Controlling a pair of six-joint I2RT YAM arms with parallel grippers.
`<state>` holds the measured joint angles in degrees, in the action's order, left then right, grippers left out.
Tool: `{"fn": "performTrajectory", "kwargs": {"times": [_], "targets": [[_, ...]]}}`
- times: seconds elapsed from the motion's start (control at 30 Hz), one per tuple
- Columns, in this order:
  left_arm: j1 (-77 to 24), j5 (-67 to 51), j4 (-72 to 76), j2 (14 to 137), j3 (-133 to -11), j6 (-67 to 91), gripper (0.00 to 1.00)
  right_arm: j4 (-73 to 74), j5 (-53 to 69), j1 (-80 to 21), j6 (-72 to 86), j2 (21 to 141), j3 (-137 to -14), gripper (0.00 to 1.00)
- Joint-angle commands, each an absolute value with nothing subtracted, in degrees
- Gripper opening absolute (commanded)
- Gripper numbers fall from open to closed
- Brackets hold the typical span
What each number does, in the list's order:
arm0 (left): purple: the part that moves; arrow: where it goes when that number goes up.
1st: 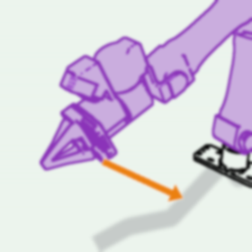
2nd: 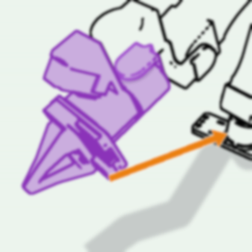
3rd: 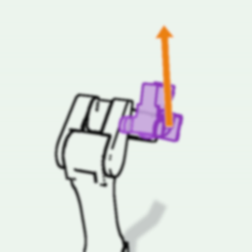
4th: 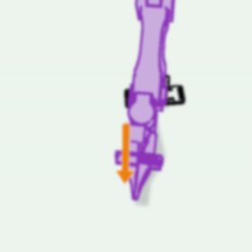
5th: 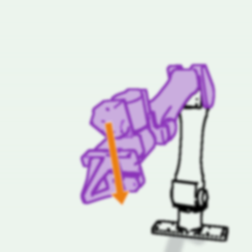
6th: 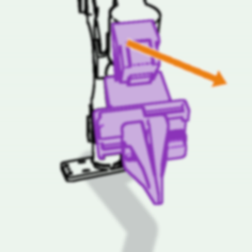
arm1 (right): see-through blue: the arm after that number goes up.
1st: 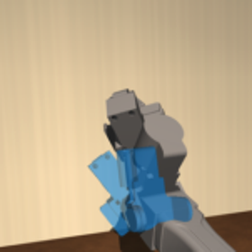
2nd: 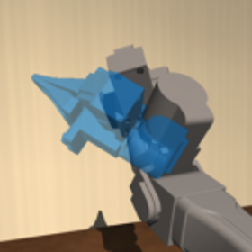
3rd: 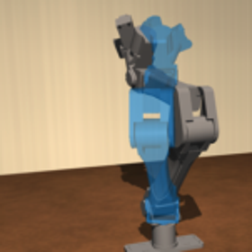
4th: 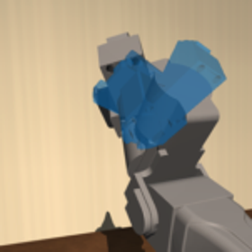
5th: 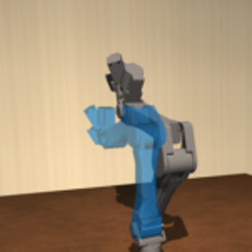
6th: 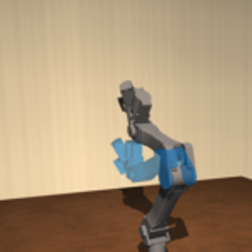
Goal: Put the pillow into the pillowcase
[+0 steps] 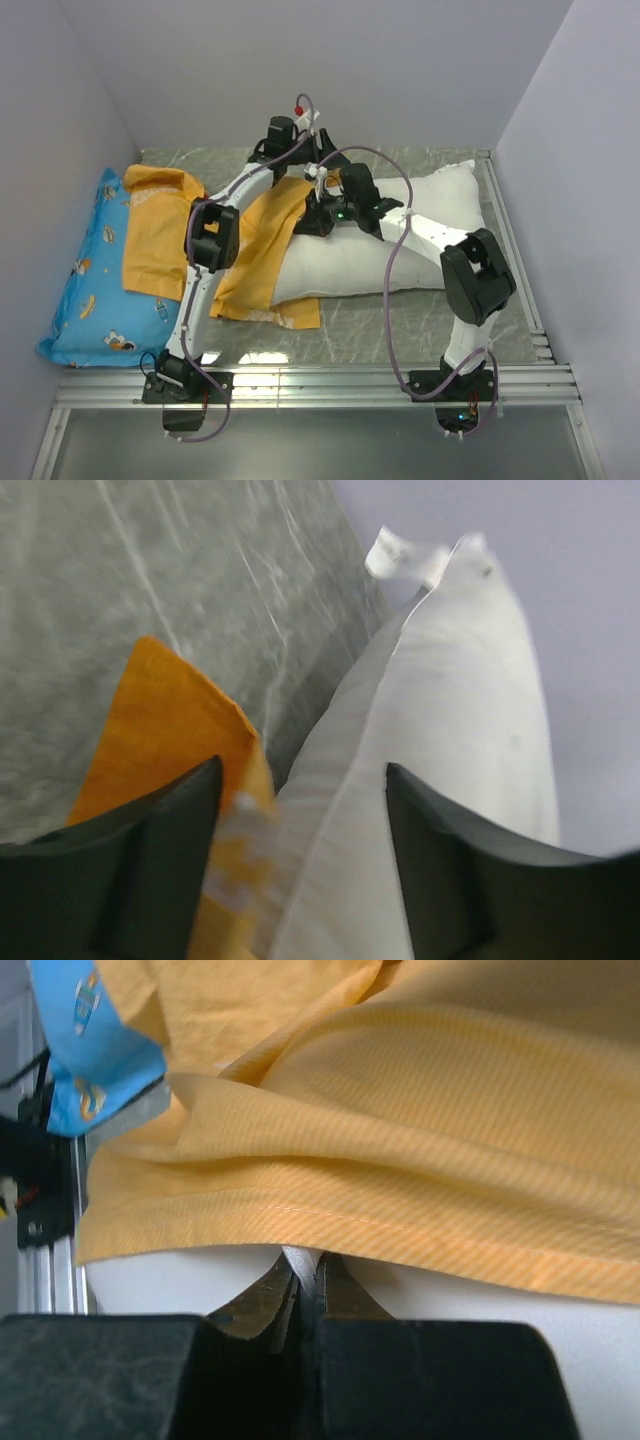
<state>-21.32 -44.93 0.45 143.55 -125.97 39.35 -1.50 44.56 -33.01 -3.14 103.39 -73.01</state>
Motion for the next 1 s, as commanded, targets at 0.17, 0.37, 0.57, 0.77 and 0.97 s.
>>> {"fn": "performTrajectory", "kwargs": {"times": [0.17, 0.37, 0.57, 0.77, 0.97], "targets": [[-0.81, -39.98, -8.24, 125.10, -125.96, 29.21, 0.99, 0.95, 34.37, -28.83, 5.55, 114.51, -88.14, 0.23], [10.62, -47.19, -25.38, 112.62, -116.47, 14.45, 0.99, 19.22, 36.56, -29.09, -6.90, 109.44, -93.43, 0.93], [14.24, -52.55, -35.14, 95.58, -98.03, -1.36, 0.99, 29.53, 28.59, -32.86, -26.61, 93.89, -82.38, 0.96], [15.29, -56.07, -39.62, 82.02, -82.89, -11.84, 0.99, 21.63, 15.41, -41.72, -37.35, 82.53, -65.58, 0.99], [16.35, -57.75, -41.93, 76.04, -76.91, -11.52, 0.99, 10.65, 0.64, -50.88, -41.30, 84.28, -58.37, 1.00]]}}
